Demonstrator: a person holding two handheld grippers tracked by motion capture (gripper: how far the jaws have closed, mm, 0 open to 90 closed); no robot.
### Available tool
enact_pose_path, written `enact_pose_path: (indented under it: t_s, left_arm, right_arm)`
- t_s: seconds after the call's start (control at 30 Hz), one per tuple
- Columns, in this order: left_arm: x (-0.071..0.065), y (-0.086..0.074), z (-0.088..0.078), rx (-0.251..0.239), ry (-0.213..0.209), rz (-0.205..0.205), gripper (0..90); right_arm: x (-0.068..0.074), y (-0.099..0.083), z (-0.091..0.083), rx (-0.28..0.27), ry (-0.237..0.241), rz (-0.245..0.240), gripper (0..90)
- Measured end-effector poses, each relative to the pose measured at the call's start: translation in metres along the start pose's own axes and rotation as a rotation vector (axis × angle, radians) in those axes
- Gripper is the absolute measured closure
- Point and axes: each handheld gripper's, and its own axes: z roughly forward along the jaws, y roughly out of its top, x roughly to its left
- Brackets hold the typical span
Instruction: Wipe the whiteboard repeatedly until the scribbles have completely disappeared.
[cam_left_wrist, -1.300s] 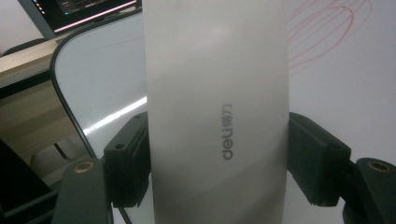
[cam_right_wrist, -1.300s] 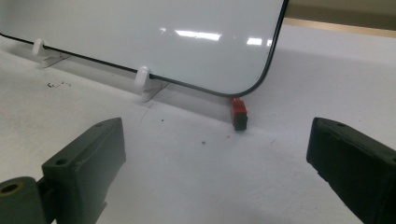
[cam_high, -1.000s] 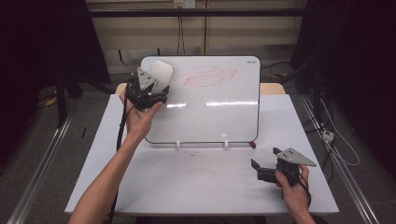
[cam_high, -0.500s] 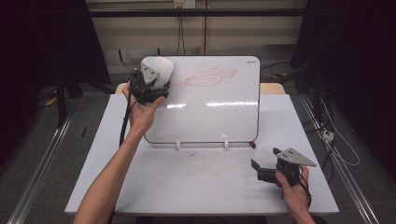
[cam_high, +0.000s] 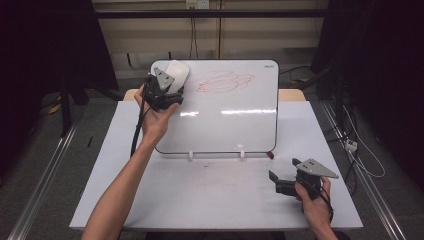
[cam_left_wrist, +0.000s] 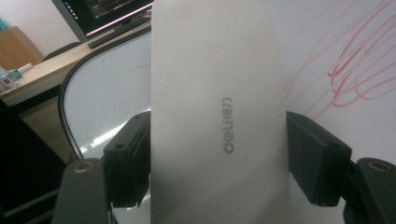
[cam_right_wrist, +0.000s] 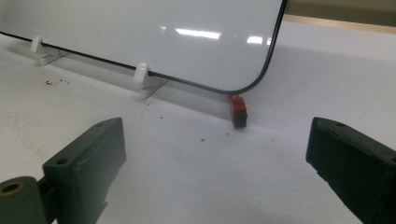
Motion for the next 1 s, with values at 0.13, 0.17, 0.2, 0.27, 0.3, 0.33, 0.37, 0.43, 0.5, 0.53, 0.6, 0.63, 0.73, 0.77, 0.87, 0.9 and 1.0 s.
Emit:
enact_pose_path:
  t_s: [0.13,0.17,0.2,0.27,0.3,0.33,0.37,0.43,0.5,0.53,0.6,0.63,0.73,0.77,0.87,0.9,1.0]
  left_arm:
    - [-0.001,0.0,0.0,0.003,0.005,0.001,29.6]
    - [-0.002,0.0,0.0,0.005,0.006,-0.001,29.6]
    - [-0.002,0.0,0.0,0.005,0.006,-0.001,29.6]
    - [-0.003,0.0,0.001,0.012,-0.001,-0.004,29.7]
    - [-0.004,0.0,0.001,0.017,-0.008,-0.005,29.7]
    - [-0.008,0.0,0.002,0.023,-0.02,0.001,29.7]
    - [-0.011,0.001,0.002,0.028,-0.03,0.0,29.7]
    - [-0.017,0.001,0.004,0.028,-0.058,-0.002,29.7]
    - [-0.019,0.001,0.005,0.03,-0.066,-0.002,29.7]
    - [-0.021,0.001,0.005,0.03,-0.069,-0.01,29.6]
    - [-0.021,-0.001,0.006,0.032,-0.094,-0.033,29.5]
    - [-0.018,-0.001,0.006,0.032,-0.111,-0.049,29.6]
    - [-0.017,-0.001,0.006,0.034,-0.111,-0.05,29.3]
    - [-0.017,-0.001,0.006,0.036,-0.108,-0.054,29.3]
    - [-0.018,0.0,0.004,0.032,-0.094,-0.038,29.3]
    - [-0.018,0.001,0.004,0.035,-0.092,-0.035,29.4]
    - [-0.018,0.001,0.003,0.034,-0.072,-0.025,29.9]
  right_arm:
    - [0.0,0.0,0.001,0.002,0.001,0.002,4.9]
    - [0.0,0.0,0.001,0.002,0.001,0.0,4.9]
    - [0.0,0.0,0.001,0.002,0.001,0.0,4.9]
    - [0.0,0.0,0.0,0.002,0.001,-0.002,4.9]
    - [0.001,0.0,0.0,0.002,0.001,-0.001,4.9]
    - [0.001,0.0,0.0,0.002,0.0,-0.002,4.9]
    - [0.001,0.0,0.0,0.002,0.0,-0.002,4.9]
    - [0.001,0.0,0.0,0.003,-0.001,-0.003,4.9]
    - [0.001,0.001,0.0,0.003,0.0,-0.003,4.9]
    - [0.002,0.001,0.001,0.002,0.002,-0.005,4.9]
    - [0.002,0.0,0.0,0.003,0.004,-0.009,4.9]
    - [0.002,0.0,0.0,0.003,0.004,-0.01,4.9]
    - [0.001,0.0,0.0,0.002,0.002,-0.005,4.9]
    - [0.001,0.0,0.0,0.002,0.002,-0.005,4.9]
    - [0.0,0.0,0.0,0.003,0.002,-0.003,4.9]
    - [0.0,0.0,0.0,0.003,0.002,-0.004,4.9]
    - [0.001,0.0,0.0,0.003,0.002,-0.005,4.9]
